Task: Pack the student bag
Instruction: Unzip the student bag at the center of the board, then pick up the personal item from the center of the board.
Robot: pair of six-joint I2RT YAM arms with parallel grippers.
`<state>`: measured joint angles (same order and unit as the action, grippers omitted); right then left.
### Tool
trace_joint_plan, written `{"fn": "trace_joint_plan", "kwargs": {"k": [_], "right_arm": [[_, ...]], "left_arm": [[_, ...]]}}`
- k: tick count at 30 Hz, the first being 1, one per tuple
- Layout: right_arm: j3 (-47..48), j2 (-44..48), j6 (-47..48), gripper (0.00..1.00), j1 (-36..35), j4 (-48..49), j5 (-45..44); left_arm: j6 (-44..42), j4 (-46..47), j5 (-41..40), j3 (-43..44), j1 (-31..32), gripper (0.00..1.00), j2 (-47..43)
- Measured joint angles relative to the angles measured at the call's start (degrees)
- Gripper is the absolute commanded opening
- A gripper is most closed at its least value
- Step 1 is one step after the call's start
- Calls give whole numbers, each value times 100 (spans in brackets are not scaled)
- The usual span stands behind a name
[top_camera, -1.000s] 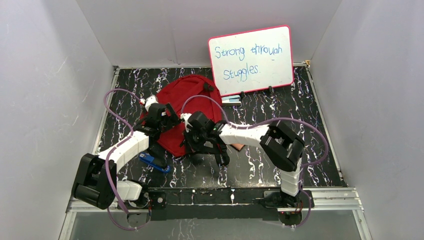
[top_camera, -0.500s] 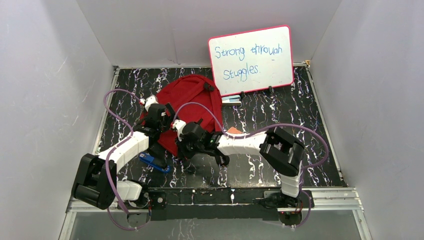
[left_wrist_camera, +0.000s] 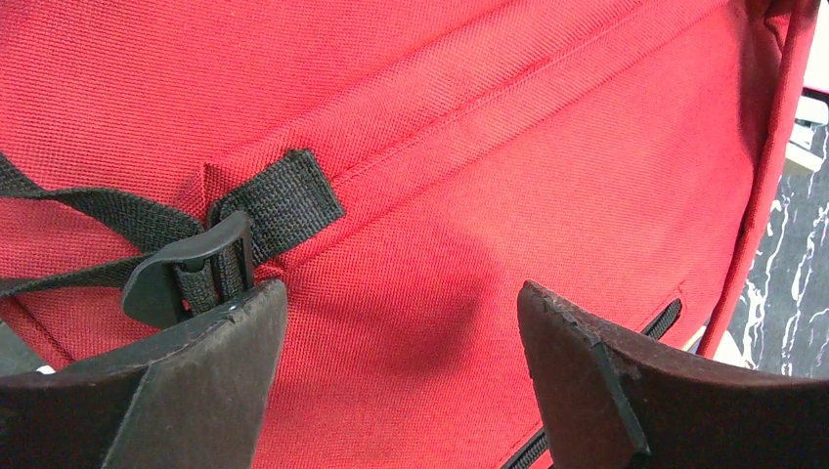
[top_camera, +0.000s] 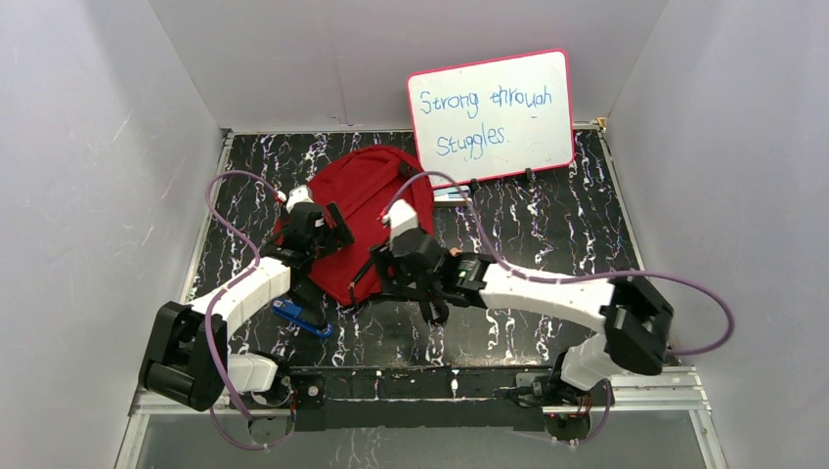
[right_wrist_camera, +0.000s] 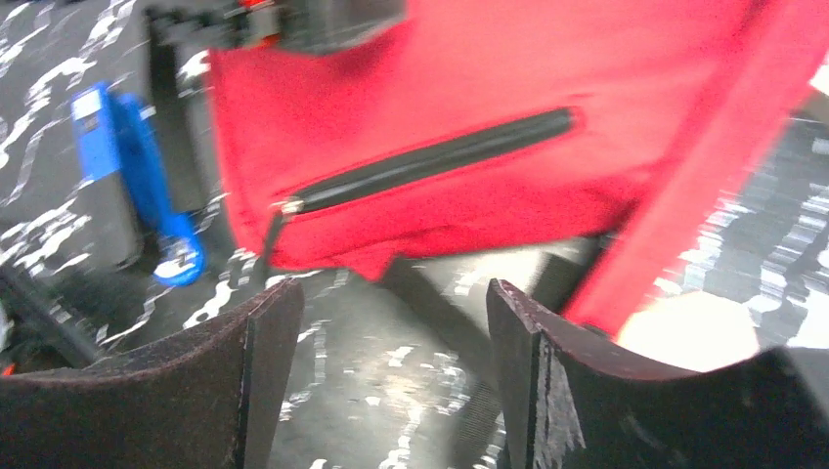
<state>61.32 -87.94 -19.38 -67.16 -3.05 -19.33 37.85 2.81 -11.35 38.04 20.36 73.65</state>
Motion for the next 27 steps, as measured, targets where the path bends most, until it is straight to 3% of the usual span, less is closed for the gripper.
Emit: {"fn": "trace_joint_plan", "kwargs": {"k": [4, 8, 12, 18, 27], "right_arm": [[-140, 662, -269, 82, 468, -629, -765], [-509, 1091, -433, 83, 1720, -1134, -693], [-680, 1049, -310, 86, 3150, -1683, 26], [-715, 656, -57, 88, 3871, -2129, 1314], [-1255, 542, -17, 71, 5036, -1895, 3023]], "left_arm": [[-197, -61, 74, 39, 0, 85, 0], [-358, -144, 157, 98, 0, 85, 0], [-442, -199, 208, 125, 0, 85, 2], [-450, -212, 247, 133, 0, 85, 4], [-485, -212, 280, 136, 0, 85, 9]]}}
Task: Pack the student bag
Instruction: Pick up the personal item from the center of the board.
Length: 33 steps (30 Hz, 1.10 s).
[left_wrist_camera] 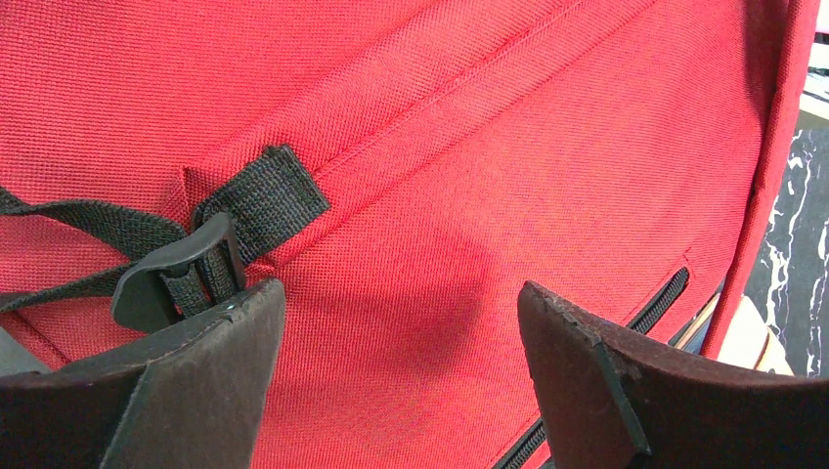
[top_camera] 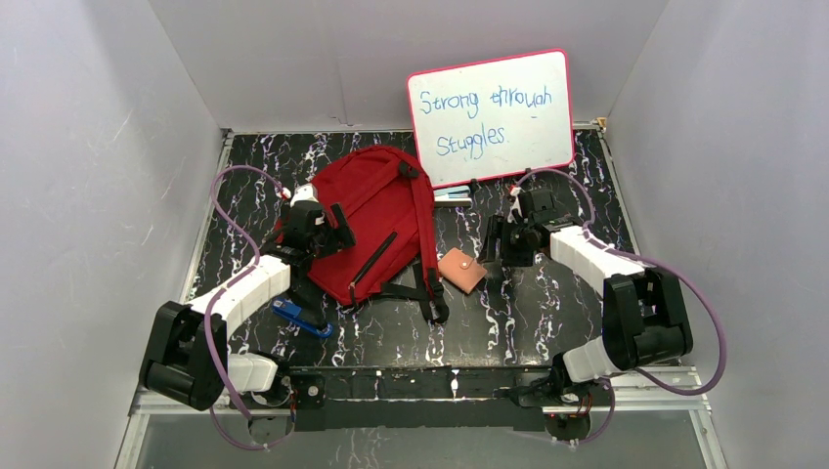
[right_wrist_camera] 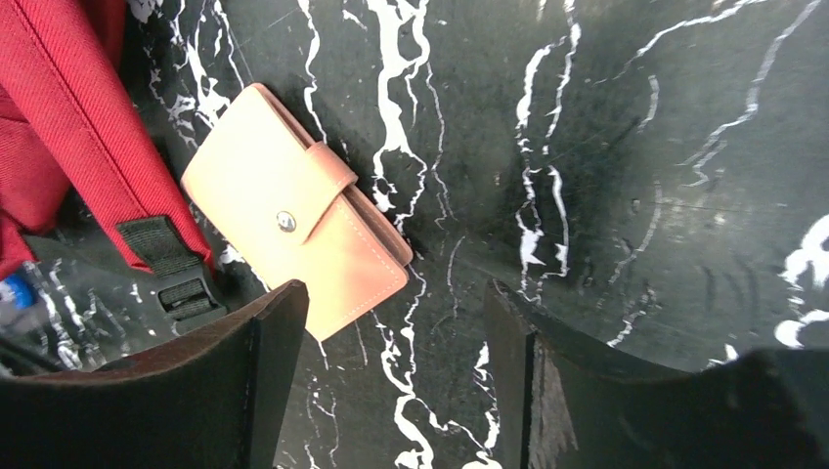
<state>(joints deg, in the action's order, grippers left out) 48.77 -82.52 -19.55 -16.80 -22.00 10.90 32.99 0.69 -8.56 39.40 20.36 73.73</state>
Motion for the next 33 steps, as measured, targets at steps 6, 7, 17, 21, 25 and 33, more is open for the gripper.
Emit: {"fn": "trace_joint_plan", "kwargs": {"k": [6, 7, 17, 21, 25, 33], "right_arm": [[-398, -160, -190, 60, 275, 400, 772], [-433, -184, -219, 59, 310, 439, 835], [-667, -461, -439, 49, 535, 955, 1379], [-717, -551, -470, 47, 560, 1064, 1493], [-743, -597, -485, 42, 560, 1113, 1569], [-850, -616, -590, 30, 597, 1423, 1746]], "left_arm": [[0, -11, 13, 11, 0, 85, 9], [0, -11, 15, 11, 0, 85, 9], [0, -11, 22, 11, 0, 85, 9], [2, -17, 24, 20, 0, 85, 11], [2, -68, 48, 79, 0, 85, 59], [4, -83, 48, 96, 0, 85, 76]]}}
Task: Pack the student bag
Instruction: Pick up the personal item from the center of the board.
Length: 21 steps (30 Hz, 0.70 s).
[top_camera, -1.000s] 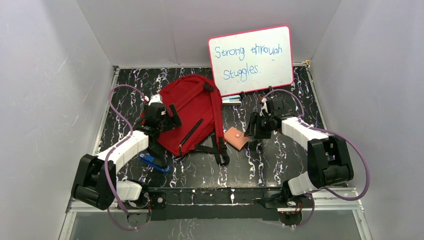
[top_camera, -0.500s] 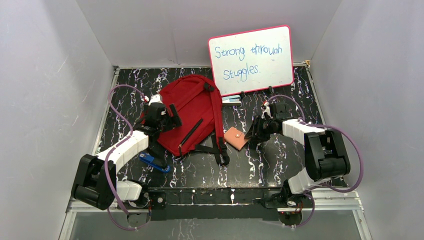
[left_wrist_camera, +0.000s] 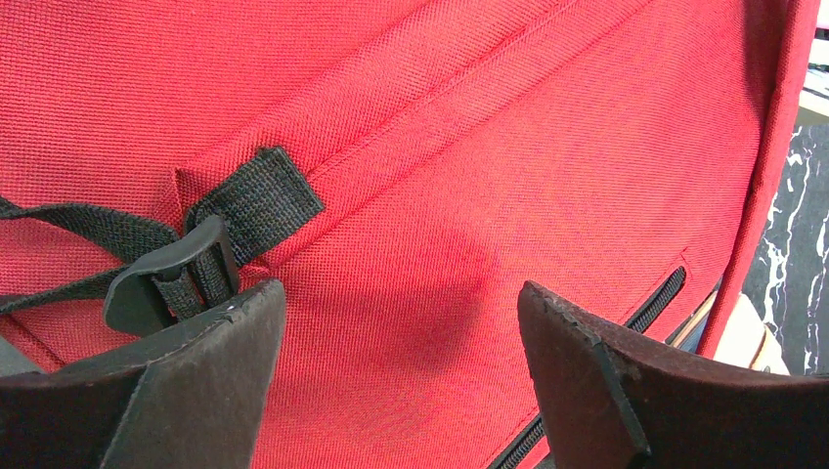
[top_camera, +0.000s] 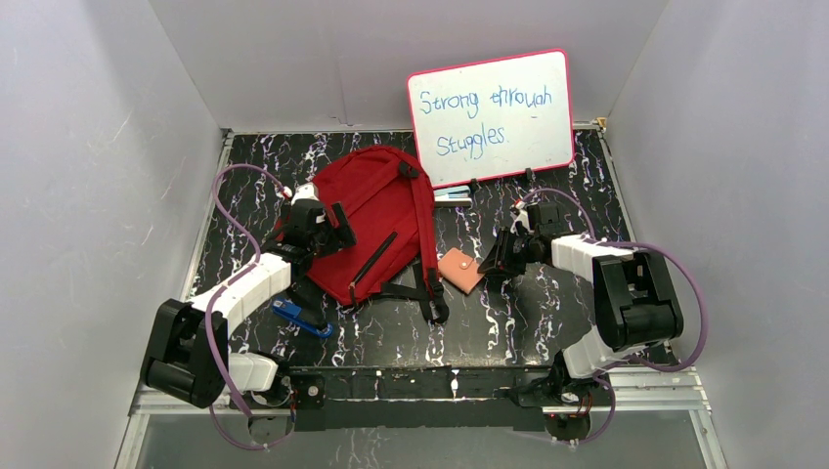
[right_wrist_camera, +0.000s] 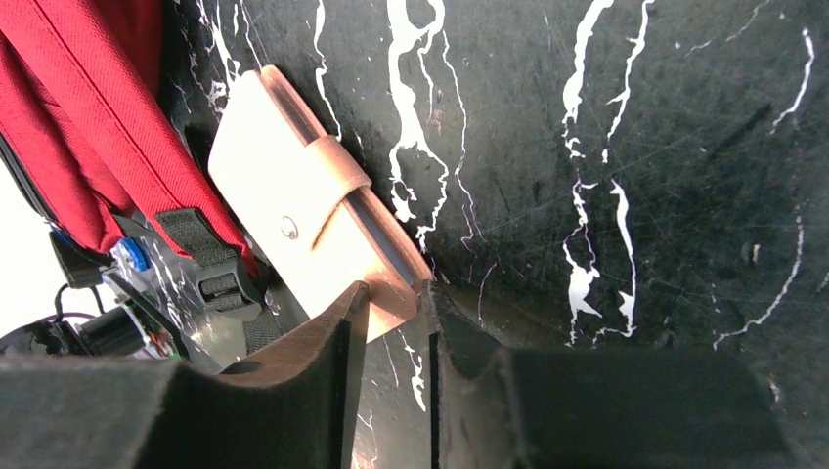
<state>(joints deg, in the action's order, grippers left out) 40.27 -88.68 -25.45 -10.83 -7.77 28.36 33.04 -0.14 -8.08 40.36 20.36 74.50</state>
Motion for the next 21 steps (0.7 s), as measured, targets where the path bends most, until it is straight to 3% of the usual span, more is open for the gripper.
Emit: {"fn": "trace_joint_plan", "kwargs": {"k": [11, 21], "right_arm": [[-44, -39, -68, 0, 61, 219, 114], [-2, 1207, 55, 0, 66, -114, -258]], "left_arm": [[15, -33, 17, 22, 0, 85, 0], [-4, 11, 330, 83, 2, 87, -122]]}}
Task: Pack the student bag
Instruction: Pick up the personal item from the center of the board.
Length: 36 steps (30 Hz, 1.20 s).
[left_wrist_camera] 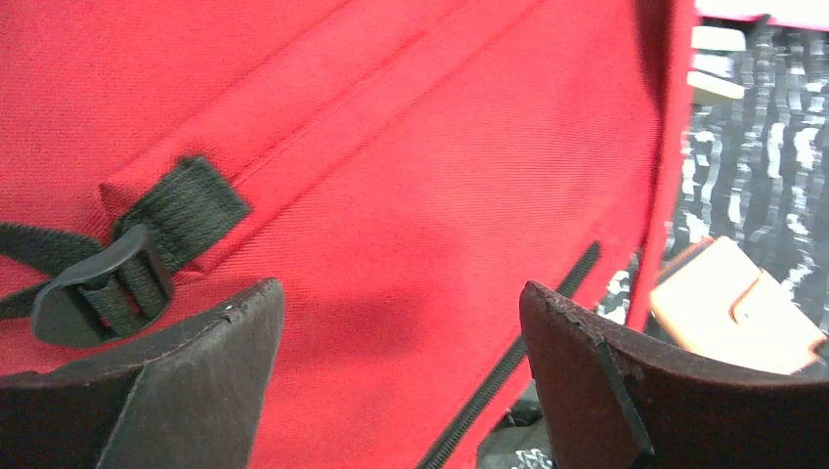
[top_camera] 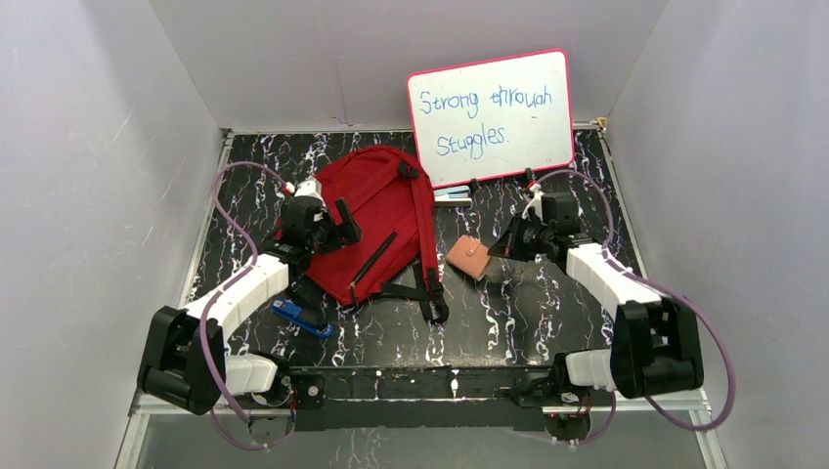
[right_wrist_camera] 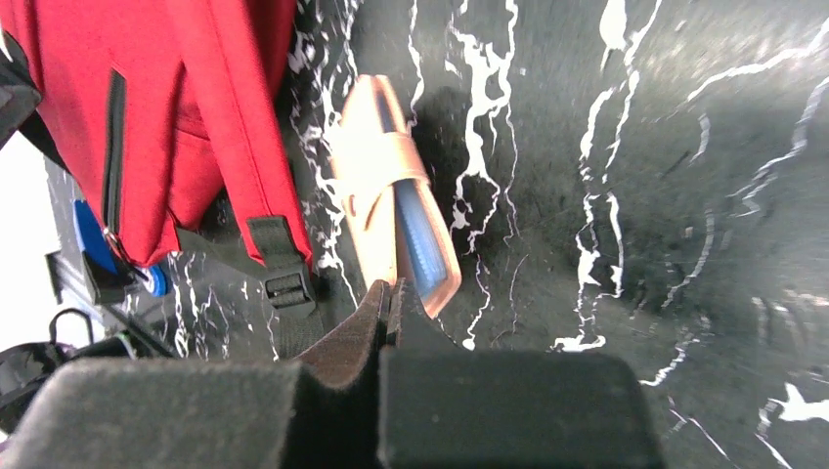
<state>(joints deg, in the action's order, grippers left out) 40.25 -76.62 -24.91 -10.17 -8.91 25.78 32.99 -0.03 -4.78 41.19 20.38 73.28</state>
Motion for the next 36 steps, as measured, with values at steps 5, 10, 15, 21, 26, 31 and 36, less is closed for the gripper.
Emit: {"fn": "trace_joint_plan", "kwargs": {"k": [5, 10, 15, 21, 26, 31, 36], "right_arm": [[479, 557, 234, 0, 0, -450, -411], [997, 645, 459, 0, -22, -671, -389], [1353, 656, 752, 0, -175, -772, 68], [1768, 656, 1200, 0, -501, -796, 942], [2218, 553, 1749, 0, -1423, -1086, 1150], [2671, 315, 2332, 0, -2352, -1458, 1147], [2736, 317, 2865, 0, -2747, -1635, 933]], "left_arm": [[-116, 455, 586, 0, 0, 88, -374], [-291, 1215, 1572, 2, 0, 88, -474], [-595, 1827, 2710, 2, 0, 88, -396], [-1613, 2096, 4083, 0, 0, 87, -494], [-3001, 1722, 4732, 68, 0, 87, -866], [-4404, 951, 5167, 378, 2, 87, -1043], [-5383, 358, 5659, 396, 2, 88, -1279]]}}
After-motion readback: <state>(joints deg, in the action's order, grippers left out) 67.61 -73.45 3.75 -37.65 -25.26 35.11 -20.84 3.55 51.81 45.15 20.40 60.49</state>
